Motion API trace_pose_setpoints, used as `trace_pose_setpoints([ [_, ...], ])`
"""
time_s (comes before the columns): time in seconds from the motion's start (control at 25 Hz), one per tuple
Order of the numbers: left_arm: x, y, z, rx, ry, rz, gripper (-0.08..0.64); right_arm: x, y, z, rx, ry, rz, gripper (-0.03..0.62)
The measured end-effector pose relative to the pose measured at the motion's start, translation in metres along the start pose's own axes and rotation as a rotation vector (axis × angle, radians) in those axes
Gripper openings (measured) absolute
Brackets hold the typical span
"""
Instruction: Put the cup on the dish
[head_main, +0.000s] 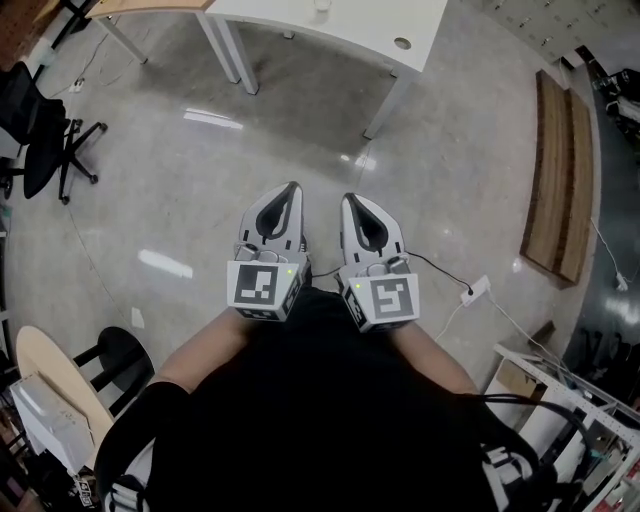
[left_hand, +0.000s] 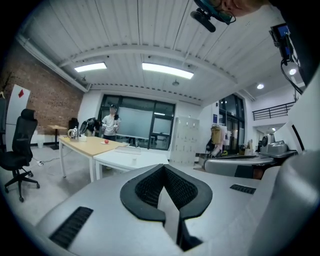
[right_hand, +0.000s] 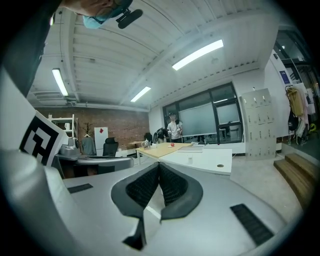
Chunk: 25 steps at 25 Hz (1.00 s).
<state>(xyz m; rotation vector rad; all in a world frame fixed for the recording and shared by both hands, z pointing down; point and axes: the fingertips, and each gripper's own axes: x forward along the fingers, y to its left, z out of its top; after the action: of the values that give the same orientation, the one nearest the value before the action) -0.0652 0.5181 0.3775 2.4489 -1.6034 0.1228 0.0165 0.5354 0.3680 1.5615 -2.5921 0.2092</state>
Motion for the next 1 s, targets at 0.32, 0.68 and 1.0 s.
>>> trace_pose_setpoints([
  [0.32, 0.038, 0.047, 0.032, 0.001, -0.059, -0.043, 0.009, 0.056, -0.008, 0.029, -0.039, -0.037, -0.067, 0.012],
  [0.68, 0.056, 0.082, 0.054, 0.000, -0.118, -0.073, 0.009, 0.097, 0.010, 0.058, -0.093, -0.080, -0.037, 0.012],
  [1.0, 0.065, 0.098, 0.054, -0.010, -0.115, -0.056, 0.009, 0.119, 0.014, 0.059, -0.099, -0.069, -0.004, 0.012],
])
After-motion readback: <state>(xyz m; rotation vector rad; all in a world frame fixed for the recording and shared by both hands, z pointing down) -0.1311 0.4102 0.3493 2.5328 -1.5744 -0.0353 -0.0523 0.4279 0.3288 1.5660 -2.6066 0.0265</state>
